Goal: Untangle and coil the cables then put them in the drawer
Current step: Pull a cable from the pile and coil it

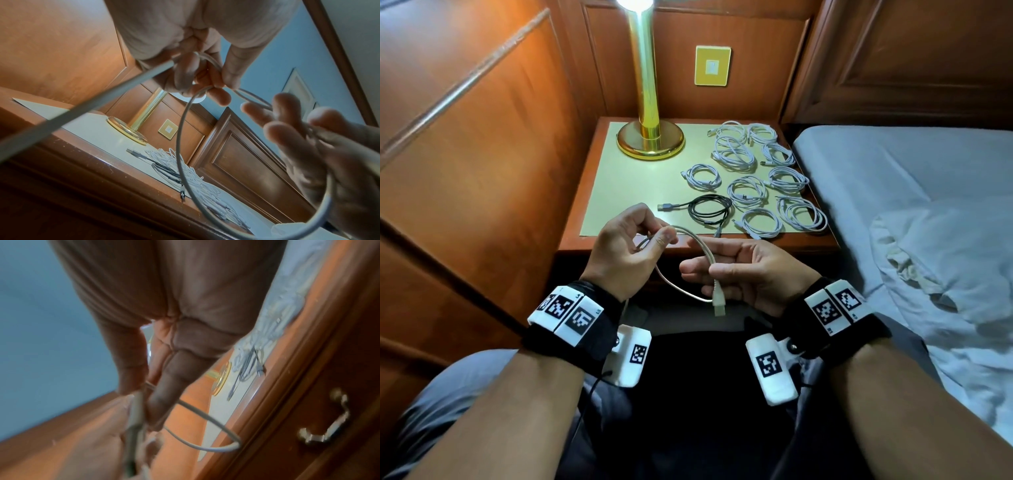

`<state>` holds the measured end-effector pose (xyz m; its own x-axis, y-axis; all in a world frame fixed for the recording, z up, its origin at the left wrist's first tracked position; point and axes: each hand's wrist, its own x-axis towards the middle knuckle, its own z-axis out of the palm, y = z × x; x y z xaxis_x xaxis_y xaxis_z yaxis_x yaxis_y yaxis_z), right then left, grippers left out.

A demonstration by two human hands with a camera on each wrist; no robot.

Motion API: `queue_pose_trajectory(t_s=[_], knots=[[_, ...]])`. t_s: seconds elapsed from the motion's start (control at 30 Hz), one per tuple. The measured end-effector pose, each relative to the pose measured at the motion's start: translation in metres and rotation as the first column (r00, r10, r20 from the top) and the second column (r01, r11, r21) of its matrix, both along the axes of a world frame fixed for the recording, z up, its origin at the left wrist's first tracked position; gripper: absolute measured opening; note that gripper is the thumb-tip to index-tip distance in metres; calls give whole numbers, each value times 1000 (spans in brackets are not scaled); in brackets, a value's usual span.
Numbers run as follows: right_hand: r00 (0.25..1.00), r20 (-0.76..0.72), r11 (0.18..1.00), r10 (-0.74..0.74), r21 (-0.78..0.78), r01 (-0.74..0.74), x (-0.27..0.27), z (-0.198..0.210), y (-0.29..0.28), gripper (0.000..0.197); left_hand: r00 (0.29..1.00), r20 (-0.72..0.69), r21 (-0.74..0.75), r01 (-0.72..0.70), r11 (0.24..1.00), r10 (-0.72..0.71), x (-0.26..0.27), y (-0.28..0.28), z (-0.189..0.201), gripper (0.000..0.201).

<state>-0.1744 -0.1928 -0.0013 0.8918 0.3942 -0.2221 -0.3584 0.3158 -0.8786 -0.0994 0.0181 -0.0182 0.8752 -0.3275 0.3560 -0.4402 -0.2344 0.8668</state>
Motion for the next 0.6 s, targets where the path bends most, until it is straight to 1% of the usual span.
queue_pose_trajectory(t_s=[0.07,0.13,0.2,0.27,0.33,0.37,0.43,0.47,0.5,0.53,0.6], knots=[[999,19,995,-36,-94,38,0,0,2,46,1000,4,-11,5,1000,-5,1,0,0,16],[995,73,963,-64,-259,81,0,2,5,39,1000,-1,-29,16,999,-16,0,-1,0,14],[985,145,902,-93,-406,145,2,1,7,27,1000,-8,-41,28,999,-28,-1,-1,-1,15],[968,215,836,-133,-500,226,5,-4,8,15,999,-10,-44,51,998,-52,-2,-3,-3,19],[939,296,736,-176,-594,325,9,-9,7,5,995,-8,-38,95,995,-95,-3,-5,-5,19],[920,337,666,-199,-642,380,11,-12,6,6,994,-8,-34,111,993,-111,-4,-6,-5,18],[893,399,528,-210,-723,447,15,-17,3,15,992,-12,-30,125,992,-125,-6,-8,-5,19],[892,408,492,-194,-747,448,16,-18,2,17,992,-10,-30,129,991,-129,-6,-9,-6,19],[900,403,477,-167,-766,431,17,-17,1,19,991,-7,-28,134,991,-134,-6,-9,-6,20],[910,389,481,-145,-776,408,17,-17,1,20,990,0,-22,138,990,-138,-6,-8,-6,20],[924,358,533,-136,-759,373,18,-18,3,16,990,21,3,137,991,-137,-4,-7,-8,23]])
